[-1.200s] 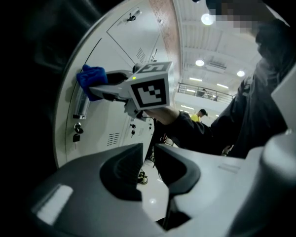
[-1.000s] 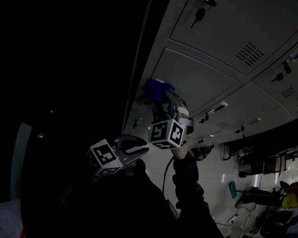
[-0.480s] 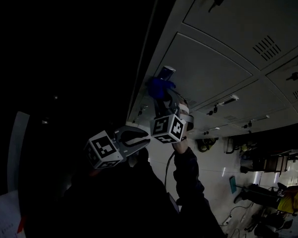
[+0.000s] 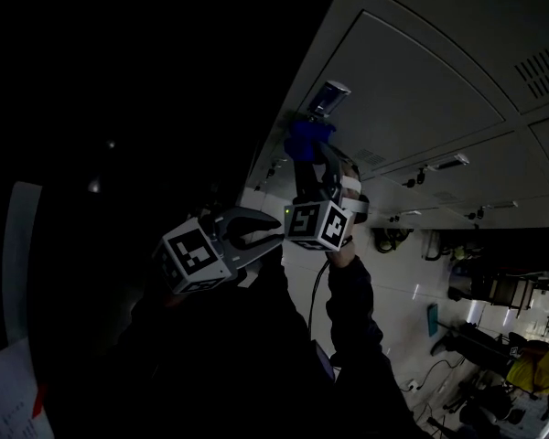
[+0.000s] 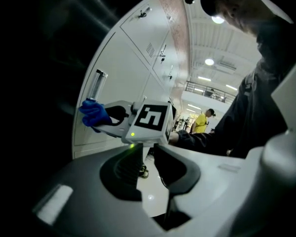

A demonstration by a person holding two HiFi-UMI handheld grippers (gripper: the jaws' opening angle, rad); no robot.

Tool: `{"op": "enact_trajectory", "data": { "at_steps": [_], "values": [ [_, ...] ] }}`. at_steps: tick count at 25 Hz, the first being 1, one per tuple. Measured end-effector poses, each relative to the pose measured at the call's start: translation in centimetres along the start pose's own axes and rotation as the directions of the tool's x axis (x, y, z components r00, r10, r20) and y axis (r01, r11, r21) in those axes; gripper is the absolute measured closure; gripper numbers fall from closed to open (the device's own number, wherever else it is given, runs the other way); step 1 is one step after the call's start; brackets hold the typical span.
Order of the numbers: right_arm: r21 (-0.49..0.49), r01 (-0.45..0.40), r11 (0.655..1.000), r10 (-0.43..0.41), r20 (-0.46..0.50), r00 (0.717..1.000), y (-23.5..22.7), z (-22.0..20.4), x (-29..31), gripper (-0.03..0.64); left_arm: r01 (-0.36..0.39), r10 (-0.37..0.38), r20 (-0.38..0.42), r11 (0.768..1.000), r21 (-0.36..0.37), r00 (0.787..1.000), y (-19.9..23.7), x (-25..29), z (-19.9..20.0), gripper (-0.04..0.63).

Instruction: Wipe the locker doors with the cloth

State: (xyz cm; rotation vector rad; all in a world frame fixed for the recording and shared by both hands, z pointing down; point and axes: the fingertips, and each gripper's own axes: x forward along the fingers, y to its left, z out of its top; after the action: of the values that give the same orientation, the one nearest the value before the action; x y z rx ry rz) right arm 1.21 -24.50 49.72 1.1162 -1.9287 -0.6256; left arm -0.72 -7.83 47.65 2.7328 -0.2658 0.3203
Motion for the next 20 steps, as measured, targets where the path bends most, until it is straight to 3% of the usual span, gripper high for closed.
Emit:
{"op": "enact_trajectory", "data": {
  "at_steps": [6, 16, 20],
  "values": [
    [-0.014, 0.0, 1.0, 0.0, 0.004, 1.0, 2.2, -0.7, 0.3, 0.492, -0.013, 0.013, -0.051, 1.0, -0.014, 0.999, -0.6, -0.4, -0.9, 0.551],
    [0.024, -0.006, 1.0, 0.008, -0.051, 0.999, 3.2, -3.5, 4.8, 0.492, -0.023, 0.023, -0.045, 1.0, -0.009, 0.999, -0.3, -1.5, -1.6, 0.551],
    [0.023, -0.058, 0.998, 0.06, -0.086, 0.995, 5.1, -5.2, 6.4, 0.492, -0.026, 0.026, -0.037, 1.0, -0.006, 0.999, -0.1, -1.8, -1.9, 0.551]
  ]
}}
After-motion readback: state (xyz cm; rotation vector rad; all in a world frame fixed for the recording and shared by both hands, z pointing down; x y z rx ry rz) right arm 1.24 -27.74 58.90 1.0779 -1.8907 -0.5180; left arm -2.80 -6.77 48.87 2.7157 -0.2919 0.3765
